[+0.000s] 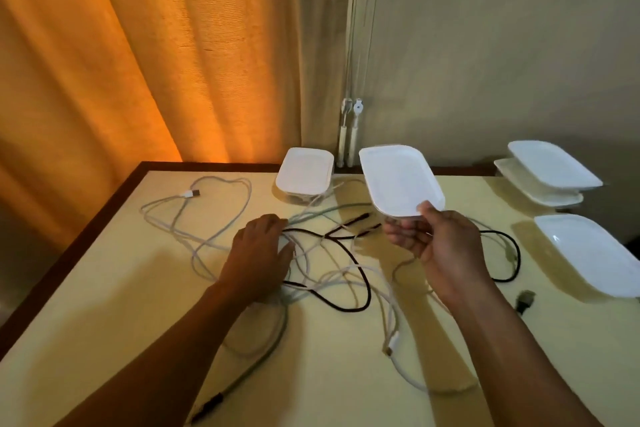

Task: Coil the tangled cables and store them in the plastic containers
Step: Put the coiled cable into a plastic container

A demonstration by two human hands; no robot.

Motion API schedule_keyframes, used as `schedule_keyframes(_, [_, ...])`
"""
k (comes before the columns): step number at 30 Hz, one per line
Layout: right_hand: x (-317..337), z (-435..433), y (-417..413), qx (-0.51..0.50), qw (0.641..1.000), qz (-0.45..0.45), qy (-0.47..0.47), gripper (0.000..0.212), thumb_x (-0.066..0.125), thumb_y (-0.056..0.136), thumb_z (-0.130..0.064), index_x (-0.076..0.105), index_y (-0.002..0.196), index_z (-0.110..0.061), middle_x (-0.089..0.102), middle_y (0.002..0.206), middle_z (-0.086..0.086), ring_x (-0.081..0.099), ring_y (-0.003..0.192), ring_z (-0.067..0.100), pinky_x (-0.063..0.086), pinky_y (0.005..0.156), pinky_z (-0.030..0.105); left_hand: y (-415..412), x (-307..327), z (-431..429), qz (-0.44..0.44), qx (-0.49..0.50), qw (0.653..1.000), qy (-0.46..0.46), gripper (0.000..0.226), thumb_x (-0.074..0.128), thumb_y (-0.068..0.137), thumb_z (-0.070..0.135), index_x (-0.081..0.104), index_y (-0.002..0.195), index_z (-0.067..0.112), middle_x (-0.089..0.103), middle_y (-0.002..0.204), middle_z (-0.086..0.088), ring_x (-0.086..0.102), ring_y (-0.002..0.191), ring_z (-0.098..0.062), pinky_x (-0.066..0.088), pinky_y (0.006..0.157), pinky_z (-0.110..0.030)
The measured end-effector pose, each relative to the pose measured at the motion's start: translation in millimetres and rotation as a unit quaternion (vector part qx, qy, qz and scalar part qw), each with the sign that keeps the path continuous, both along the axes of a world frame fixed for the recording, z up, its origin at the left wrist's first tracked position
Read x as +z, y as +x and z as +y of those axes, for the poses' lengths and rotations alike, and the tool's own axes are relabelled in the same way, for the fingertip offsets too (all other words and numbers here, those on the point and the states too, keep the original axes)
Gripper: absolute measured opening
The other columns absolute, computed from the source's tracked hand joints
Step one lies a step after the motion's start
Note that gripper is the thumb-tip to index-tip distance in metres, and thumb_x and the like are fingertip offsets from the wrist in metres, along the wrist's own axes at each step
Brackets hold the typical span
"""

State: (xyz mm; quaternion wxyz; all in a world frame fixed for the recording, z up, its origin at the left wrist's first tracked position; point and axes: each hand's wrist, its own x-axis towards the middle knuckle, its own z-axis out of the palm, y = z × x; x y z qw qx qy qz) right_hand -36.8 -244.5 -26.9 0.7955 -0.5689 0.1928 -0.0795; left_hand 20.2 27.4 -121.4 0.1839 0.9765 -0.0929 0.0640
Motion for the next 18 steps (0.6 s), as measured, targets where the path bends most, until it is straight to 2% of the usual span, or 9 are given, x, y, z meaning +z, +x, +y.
schedule_keyframes(3, [0, 5, 15, -0.006, 1.0, 0.015, 0.01, 0.033, 0.05, 0.106, -0.016, 0.061, 0.089, 0.01, 0.072, 0.078, 0.03, 0.075, 0.076, 0.041, 0.06, 0.063, 0.038, -11, -5, 10, -0.034, -0.023, 0.999, -0.035, 0.038, 0.049, 0.1, 0.039, 0.06, 0.135, 0.026, 0.055, 0.14, 0.005, 0.05, 0.129, -0.018, 0.039, 0.112, -0.04])
schedule_keyframes(7, [-3, 12, 47, 0.0, 1.0, 0.025, 0.006, 0.035, 0.048, 0.107, -0.017, 0.062, 0.096, 0.012, 0.073, 0.085, 0.031, 0.076, 0.077, 0.038, 0.059, 0.063, 0.037, -20, -8, 18, -0.059, -0.057, 0.994, -0.078, 0.03, 0.052, 0.092, 0.039, 0.07, 0.116, 0.033, 0.063, 0.123, 0.015, 0.057, 0.118, -0.009, 0.047, 0.106, -0.039])
schedule_keyframes(9, [0, 15, 66, -0.003, 0.999, 0.034, 0.012, 0.034, 0.047, 0.108, -0.017, 0.061, 0.099, 0.014, 0.073, 0.083, 0.029, 0.076, 0.075, 0.037, 0.058, 0.057, 0.034, -23, -7, 18, -0.078, -0.082, 0.988, -0.103, 0.028, 0.055, 0.089, 0.037, 0.075, 0.107, 0.03, 0.068, 0.114, 0.015, 0.061, 0.111, -0.008, 0.05, 0.101, -0.036])
schedule_keyframes(13, [7, 22, 96, 0.009, 0.998, 0.054, 0.016, 0.028, 0.045, 0.108, -0.013, 0.054, 0.114, 0.013, 0.071, 0.072, 0.02, 0.075, 0.068, 0.033, 0.056, 0.049, 0.03, -28, -3, 15, -0.107, -0.118, 0.979, -0.129, 0.016, 0.07, 0.082, 0.022, 0.08, 0.094, 0.025, 0.073, 0.102, 0.014, 0.065, 0.099, -0.005, 0.051, 0.092, -0.024])
schedule_keyframes(16, [7, 29, 102, 0.03, 0.996, 0.084, 0.009, 0.023, 0.043, 0.107, -0.007, 0.051, 0.116, 0.013, 0.069, 0.07, 0.021, 0.074, 0.067, 0.035, 0.058, 0.049, 0.031, -29, 0, 17, -0.124, -0.139, 0.97, -0.153, 0.013, 0.076, 0.079, 0.013, 0.082, 0.089, 0.021, 0.075, 0.096, 0.011, 0.066, 0.092, -0.002, 0.047, 0.087, -0.011])
schedule_keyframes(18, [2, 30, 102, 0.034, 0.994, 0.107, 0.01, 0.019, 0.042, 0.106, -0.003, 0.051, 0.115, 0.01, 0.069, 0.077, 0.022, 0.074, 0.065, 0.035, 0.061, 0.053, 0.034, -28, 0, 18, -0.116, -0.138, 0.967, -0.181, 0.013, 0.077, 0.08, 0.011, 0.082, 0.088, 0.02, 0.075, 0.094, 0.013, 0.067, 0.09, 0.001, 0.05, 0.085, -0.012])
